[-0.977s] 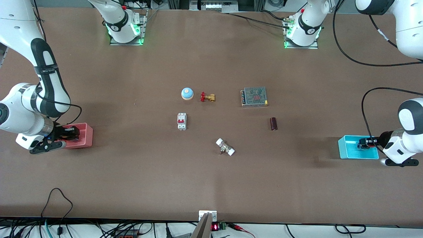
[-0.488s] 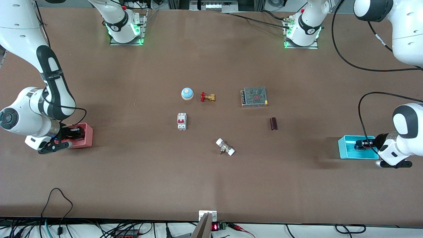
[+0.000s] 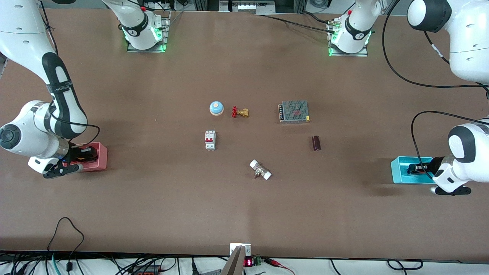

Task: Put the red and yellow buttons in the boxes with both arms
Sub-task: 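Carry the yellow button into the pink box while the left gripper carries red into cyan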

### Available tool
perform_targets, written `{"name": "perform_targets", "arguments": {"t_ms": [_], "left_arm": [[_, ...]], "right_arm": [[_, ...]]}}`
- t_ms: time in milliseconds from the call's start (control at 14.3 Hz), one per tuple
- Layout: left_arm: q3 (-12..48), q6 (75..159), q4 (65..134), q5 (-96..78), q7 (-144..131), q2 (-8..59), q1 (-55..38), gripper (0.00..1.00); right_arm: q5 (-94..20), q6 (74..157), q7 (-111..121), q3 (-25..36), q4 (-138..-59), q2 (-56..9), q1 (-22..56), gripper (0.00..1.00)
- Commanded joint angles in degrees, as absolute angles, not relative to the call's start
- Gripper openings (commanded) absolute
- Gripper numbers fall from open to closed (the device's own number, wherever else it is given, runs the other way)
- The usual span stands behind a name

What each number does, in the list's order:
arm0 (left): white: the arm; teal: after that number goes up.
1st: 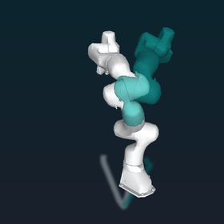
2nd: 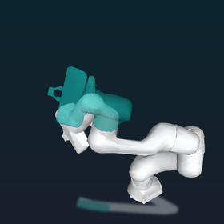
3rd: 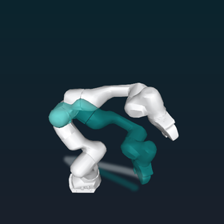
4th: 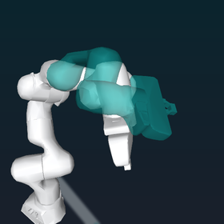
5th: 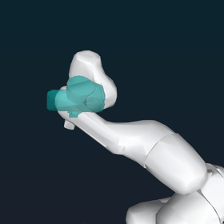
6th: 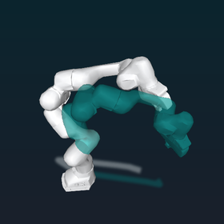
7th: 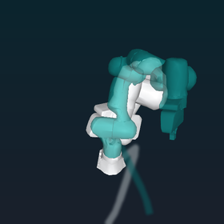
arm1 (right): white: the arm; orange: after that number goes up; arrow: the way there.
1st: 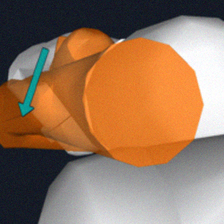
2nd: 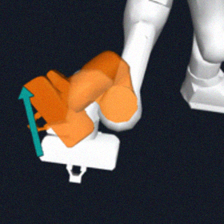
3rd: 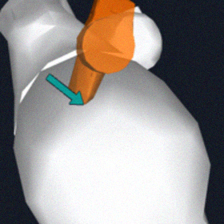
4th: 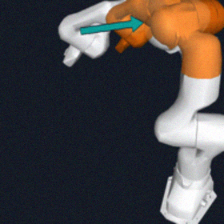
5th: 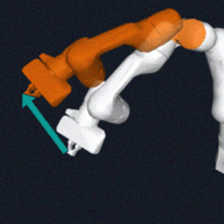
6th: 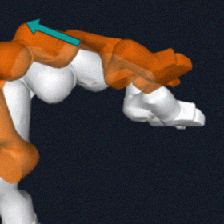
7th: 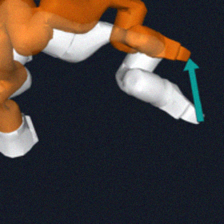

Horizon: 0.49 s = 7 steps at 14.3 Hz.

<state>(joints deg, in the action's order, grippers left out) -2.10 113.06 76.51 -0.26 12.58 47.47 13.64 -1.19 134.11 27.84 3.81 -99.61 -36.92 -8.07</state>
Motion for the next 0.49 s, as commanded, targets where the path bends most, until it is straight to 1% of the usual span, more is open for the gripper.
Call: {"name": "perform_targets", "arguments": {"t_ms": [0,70,140,209,279,349,419], "left_arm": [[-2.29,113.55,74.62,0.44,12.22,48.69,13.36,0.01],[-2.29,113.55,74.62,0.44,12.22,48.69,13.36,0.04],[-2.29,113.55,74.62,0.53,12.22,48.69,13.27,0.13],[-2.29,113.55,74.71,0.53,12.13,48.60,13.01,0.40],[-2.20,113.55,74.88,0.44,12.04,48.34,12.75,0.59],[-2.20,113.55,74.97,0.35,11.87,47.90,12.74,0.82],[-1.76,113.38,74.97,0.44,12.13,47.38,13.01,1.00]], "right_arm": [[-0.97,134.38,28.65,3.78,-98.96,-37.09,-8.61,0.77],[-0.97,134.38,28.74,3.78,-98.88,-37.00,-8.53,0.78],[-0.97,134.21,28.39,3.78,-98.88,-36.74,-8.53,0.78],[-0.97,134.12,28.30,3.78,-98.88,-36.13,-8.44,0.78],[-0.88,133.60,28.13,3.78,-98.88,-34.82,-8.44,0.78],[-0.79,131.94,28.21,3.78,-98.88,-33.59,-8.35,0.78],[-0.97,129.57,27.95,3.78,-98.79,-32.18,-8.26,0.79]]}}
